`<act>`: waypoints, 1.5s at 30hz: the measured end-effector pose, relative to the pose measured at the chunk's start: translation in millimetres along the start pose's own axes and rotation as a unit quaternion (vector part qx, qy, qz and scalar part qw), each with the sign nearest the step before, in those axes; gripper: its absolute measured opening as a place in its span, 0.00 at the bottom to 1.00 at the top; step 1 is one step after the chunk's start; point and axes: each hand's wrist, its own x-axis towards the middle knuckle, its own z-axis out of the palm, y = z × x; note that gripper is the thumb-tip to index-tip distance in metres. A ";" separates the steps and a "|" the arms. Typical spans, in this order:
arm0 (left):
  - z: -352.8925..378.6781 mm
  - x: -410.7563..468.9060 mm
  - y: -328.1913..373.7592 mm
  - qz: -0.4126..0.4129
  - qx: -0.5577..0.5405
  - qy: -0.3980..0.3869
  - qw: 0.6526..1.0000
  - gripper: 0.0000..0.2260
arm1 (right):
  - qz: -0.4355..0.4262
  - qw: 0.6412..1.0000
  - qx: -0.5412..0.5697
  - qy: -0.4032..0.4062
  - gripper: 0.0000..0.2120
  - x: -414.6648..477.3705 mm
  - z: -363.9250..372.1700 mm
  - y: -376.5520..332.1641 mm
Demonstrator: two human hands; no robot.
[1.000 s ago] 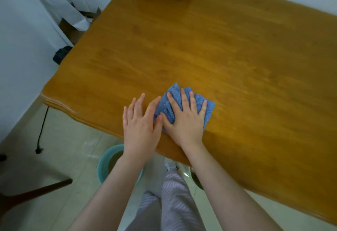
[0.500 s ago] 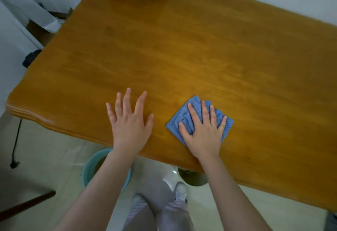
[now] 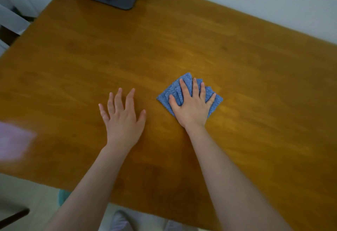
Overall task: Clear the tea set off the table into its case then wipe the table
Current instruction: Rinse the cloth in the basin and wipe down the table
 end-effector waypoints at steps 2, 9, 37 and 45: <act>4.6 13.4 17.1 -0.014 0.007 0.010 1.000 0.29 | -0.009 1.000 0.002 0.006 0.32 25.8 -2.1 5.7; 24.1 47.0 78.8 -0.086 -0.001 0.046 0.995 0.30 | -0.058 0.998 -0.002 -0.009 0.34 104.2 -12.2 23.4; 11.1 161.5 82.8 -0.080 -0.024 0.108 0.991 0.29 | -0.182 0.983 -0.014 0.036 0.30 383.6 -17.4 -51.7; 3.5 171.4 67.4 -0.057 -0.036 0.125 0.990 0.27 | -0.217 0.976 -0.010 0.023 0.29 423.4 -20.3 -78.0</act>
